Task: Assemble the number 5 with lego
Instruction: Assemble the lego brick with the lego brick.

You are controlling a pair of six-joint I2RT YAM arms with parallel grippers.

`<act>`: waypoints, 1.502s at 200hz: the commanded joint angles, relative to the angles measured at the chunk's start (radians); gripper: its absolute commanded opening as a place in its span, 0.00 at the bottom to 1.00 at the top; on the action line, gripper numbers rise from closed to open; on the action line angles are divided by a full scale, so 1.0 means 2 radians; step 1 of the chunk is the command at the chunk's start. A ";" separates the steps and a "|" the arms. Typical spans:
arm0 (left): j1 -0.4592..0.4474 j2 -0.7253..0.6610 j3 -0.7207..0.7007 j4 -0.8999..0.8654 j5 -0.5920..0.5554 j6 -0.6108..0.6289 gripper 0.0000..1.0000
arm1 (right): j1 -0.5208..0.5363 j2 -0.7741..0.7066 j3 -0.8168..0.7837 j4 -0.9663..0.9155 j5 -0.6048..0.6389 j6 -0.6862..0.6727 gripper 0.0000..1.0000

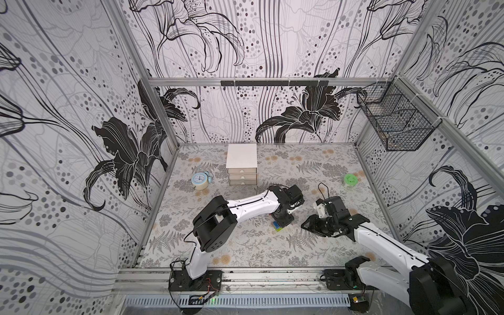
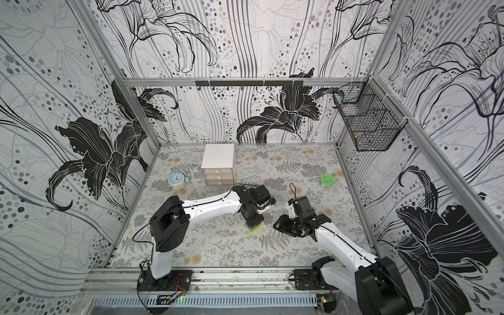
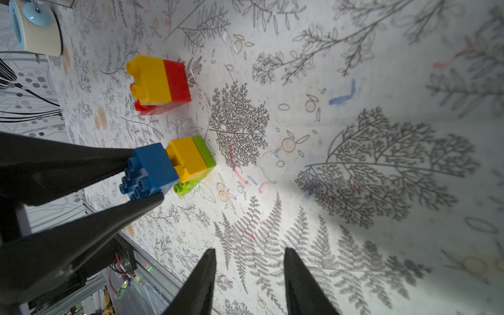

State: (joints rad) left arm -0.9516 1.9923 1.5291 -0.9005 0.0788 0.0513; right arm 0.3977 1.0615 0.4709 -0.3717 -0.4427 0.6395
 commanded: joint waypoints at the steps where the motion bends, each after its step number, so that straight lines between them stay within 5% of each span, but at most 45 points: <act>1: 0.003 0.011 -0.006 0.009 -0.002 -0.010 0.20 | -0.002 0.004 -0.007 0.006 -0.006 -0.005 0.44; 110: 0.004 0.025 -0.011 0.001 -0.014 -0.010 0.17 | -0.003 -0.001 -0.009 0.005 -0.005 -0.005 0.44; 231: 0.004 0.056 0.023 -0.042 -0.004 0.007 0.02 | -0.002 0.005 -0.012 0.013 -0.005 -0.001 0.44; 300: 0.004 0.047 0.027 -0.046 -0.008 0.006 0.05 | -0.003 0.013 -0.007 0.018 -0.007 0.000 0.44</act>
State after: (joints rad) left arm -0.9508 2.0457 1.5887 -0.9504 0.0715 0.0517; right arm 0.3977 1.0801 0.4595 -0.3489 -0.4496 0.6395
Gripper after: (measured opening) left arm 0.342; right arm 0.440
